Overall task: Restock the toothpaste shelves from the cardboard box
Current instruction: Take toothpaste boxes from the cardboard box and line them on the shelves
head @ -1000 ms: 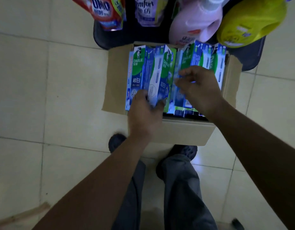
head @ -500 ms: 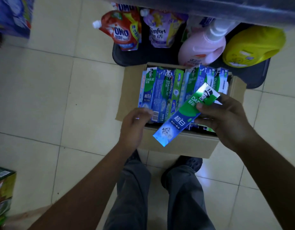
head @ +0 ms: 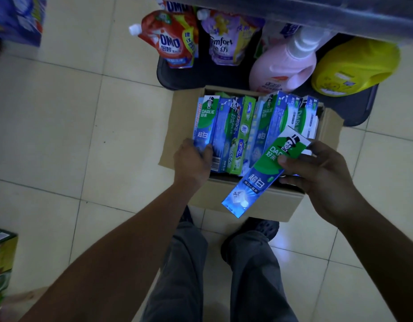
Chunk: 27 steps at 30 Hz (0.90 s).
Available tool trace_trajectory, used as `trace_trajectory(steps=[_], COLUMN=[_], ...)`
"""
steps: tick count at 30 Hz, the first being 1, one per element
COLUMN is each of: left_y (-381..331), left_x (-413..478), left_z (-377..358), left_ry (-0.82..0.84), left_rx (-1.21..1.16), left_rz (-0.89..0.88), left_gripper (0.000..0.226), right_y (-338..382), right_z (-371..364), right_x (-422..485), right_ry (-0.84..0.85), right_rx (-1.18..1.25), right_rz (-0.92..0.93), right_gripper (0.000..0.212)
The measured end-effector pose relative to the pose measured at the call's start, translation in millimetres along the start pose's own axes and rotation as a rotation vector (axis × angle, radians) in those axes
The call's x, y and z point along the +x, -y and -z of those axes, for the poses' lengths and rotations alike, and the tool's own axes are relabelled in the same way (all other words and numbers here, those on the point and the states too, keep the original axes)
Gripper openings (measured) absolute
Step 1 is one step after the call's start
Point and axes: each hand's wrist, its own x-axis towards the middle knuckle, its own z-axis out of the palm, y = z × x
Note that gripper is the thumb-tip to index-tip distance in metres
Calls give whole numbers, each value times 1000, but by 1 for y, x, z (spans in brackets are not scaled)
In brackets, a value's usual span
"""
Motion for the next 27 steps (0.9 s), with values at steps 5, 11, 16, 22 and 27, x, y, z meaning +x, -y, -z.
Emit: trace_trajectory(steps=[5, 11, 16, 22, 27], left_y=[4, -26, -75, -148, -188], left_x=[-21, -82, -138, -187, -228], left_z=[31, 100, 166, 231, 278], left_ry=[43, 338, 612, 585, 516], left_rx=[-318, -964, -1057, -1168, -1292], left_rz=[61, 251, 175, 83, 102], left_gripper=[29, 48, 46, 47, 54], right_y=[10, 54, 113, 169, 224], right_z=[-13, -41, -76, -111, -108], right_x=[3, -22, -70, -139, -208], right_ry=[11, 65, 126, 62, 91], right_rx=[-26, -96, -75, -50, -141], right_rz=[-4, 27, 89, 123, 104], right_gripper=[48, 16, 8, 22, 45])
